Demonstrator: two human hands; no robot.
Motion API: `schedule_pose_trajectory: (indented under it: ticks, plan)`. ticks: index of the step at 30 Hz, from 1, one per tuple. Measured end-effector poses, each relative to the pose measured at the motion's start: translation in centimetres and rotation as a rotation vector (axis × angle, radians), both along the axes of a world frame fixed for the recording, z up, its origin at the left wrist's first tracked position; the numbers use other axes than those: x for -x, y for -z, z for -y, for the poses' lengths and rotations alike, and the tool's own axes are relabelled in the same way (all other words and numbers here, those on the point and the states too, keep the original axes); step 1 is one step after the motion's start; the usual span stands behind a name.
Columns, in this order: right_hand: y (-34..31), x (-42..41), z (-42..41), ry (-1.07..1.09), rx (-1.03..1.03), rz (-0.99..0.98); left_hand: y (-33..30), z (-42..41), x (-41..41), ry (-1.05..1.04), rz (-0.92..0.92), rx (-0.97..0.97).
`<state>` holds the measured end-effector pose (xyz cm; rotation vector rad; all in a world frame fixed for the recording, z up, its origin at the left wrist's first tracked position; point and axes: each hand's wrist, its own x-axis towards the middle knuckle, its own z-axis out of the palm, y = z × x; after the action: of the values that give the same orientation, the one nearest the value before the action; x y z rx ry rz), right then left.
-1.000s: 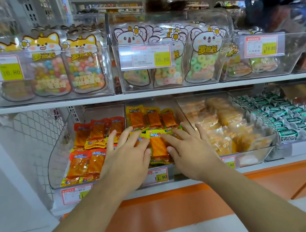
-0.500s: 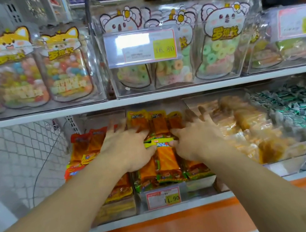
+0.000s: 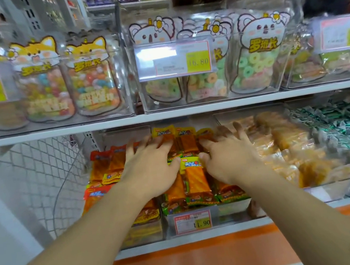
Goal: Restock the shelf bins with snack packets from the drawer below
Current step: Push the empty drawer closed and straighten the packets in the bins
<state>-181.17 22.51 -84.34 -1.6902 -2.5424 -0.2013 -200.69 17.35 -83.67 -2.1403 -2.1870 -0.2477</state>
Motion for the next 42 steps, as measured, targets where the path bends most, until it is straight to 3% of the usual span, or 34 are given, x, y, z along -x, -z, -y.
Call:
schedule_pose_trajectory:
  ticks: [5, 10, 18, 27, 38, 42]
  plan:
    - [-2.0, 1.3, 2.1, -0.044, -0.058, -0.149, 0.1, 4.9, 2.5, -0.076, 0.19, -0.139]
    - [-2.6, 4.9, 5.6, -0.285, -0.064, -0.258, 2.6, 8.3, 7.6, -0.182, 0.267, -0.033]
    - [-0.6, 11.8, 6.7, -0.415, -0.05, -0.037, 3.6, 6.4, 11.0, -0.159, 0.195, 0.059]
    - [-1.7, 16.9, 2.8, -0.257, 0.12, 0.365, 5.7, 5.0, 12.3, -0.146, 0.255, 0.122]
    - [-1.4, 14.8, 5.2, -0.385, 0.061, 0.189, 5.5, 5.8, 12.1, -0.103, 0.255, 0.116]
    - [-1.2, 13.3, 7.2, -0.454, 0.064, 0.226, 5.4, 5.6, 12.1, -0.101, 0.26, 0.103]
